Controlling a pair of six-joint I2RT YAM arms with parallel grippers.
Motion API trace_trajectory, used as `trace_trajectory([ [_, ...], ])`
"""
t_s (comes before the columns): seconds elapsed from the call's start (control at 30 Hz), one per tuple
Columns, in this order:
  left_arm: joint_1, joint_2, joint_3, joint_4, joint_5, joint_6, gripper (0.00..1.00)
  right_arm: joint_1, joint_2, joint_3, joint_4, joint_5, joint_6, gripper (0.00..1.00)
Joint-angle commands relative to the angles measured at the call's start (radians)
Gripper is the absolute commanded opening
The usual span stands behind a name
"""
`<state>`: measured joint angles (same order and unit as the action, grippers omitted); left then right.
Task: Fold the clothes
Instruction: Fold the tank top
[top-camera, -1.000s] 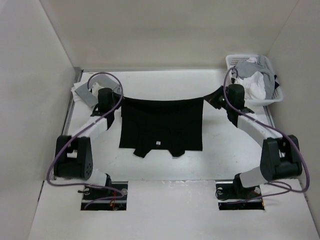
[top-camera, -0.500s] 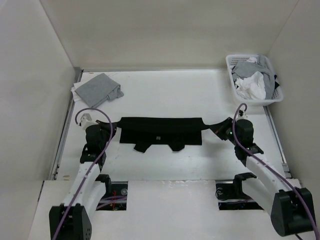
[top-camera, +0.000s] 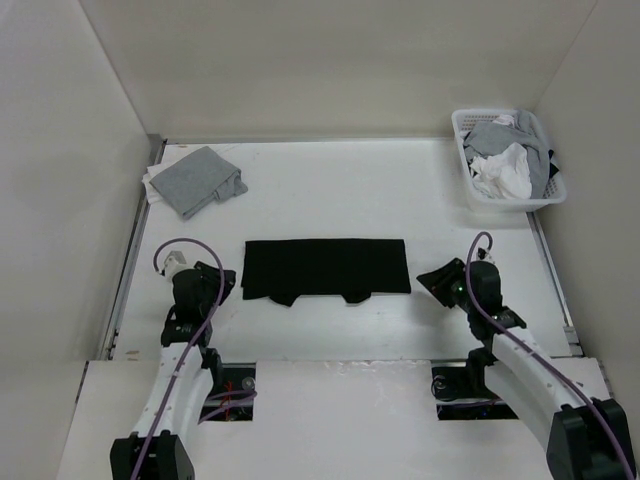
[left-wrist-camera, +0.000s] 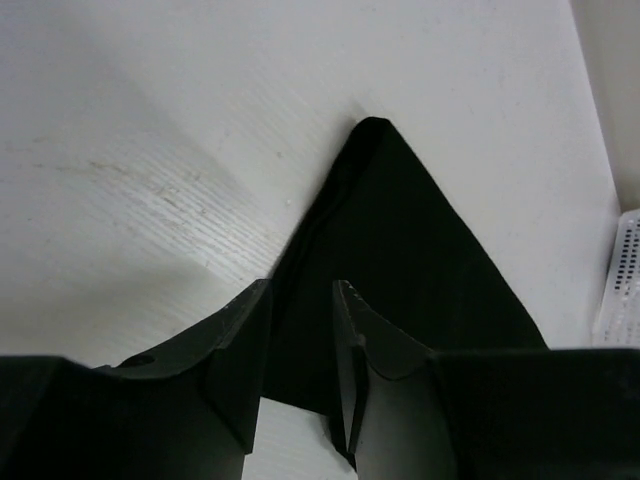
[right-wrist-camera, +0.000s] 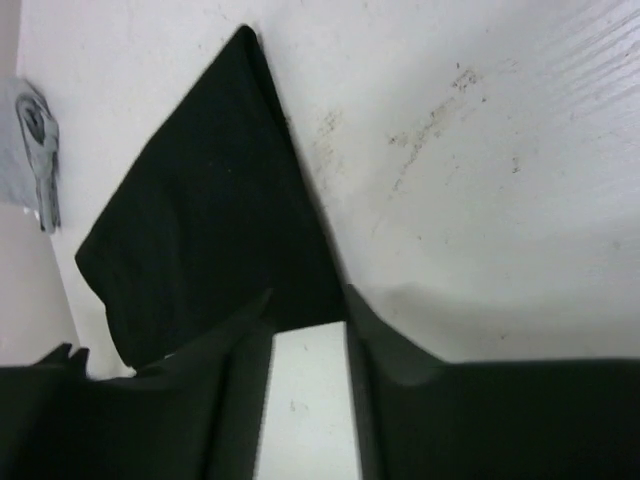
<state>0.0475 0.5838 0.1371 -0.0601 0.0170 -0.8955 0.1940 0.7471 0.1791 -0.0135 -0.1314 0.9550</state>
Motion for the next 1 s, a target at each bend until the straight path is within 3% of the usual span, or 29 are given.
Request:
trace_trajectory([
  [0.0,0.028,-0.018,0.005,0.013,0.009,0.015,0.31,0.032,-0.035,0.034,-0.011,0.125,-0.022,0.43],
  [0.07,0.047,-0.035,0.009,0.014,0.006,0.017,0.31,0.057,0.016,0.063,0.015,0.147,-0.062,0.45],
  [0.2,0.036,0.036,0.028,0.095,0.008,0.017,0.32,0.075,0.274,0.149,0.127,0.13,-0.133,0.48],
  [0.43,-0.033,0.163,0.056,0.232,0.003,0.006,0.31,0.081,0.575,0.207,0.342,-0.008,-0.055,0.44],
  [0.5,-0.048,0.194,0.064,0.261,-0.002,0.006,0.31,0.081,0.656,0.217,0.407,-0.065,-0.01,0.39],
  [0.63,-0.09,0.261,0.091,0.318,-0.002,-0.003,0.31,0.069,0.782,0.215,0.562,-0.123,0.082,0.12],
  [0.7,-0.126,0.283,0.104,0.339,-0.011,-0.011,0.3,0.048,0.769,0.191,0.615,-0.116,0.112,0.02],
  [0.8,-0.217,0.31,0.128,0.355,-0.06,-0.019,0.3,0.003,0.636,0.142,0.594,-0.083,0.117,0.0],
  [0.97,-0.434,0.359,0.177,0.384,-0.179,-0.022,0.3,-0.057,0.28,0.126,0.274,0.025,0.016,0.0],
])
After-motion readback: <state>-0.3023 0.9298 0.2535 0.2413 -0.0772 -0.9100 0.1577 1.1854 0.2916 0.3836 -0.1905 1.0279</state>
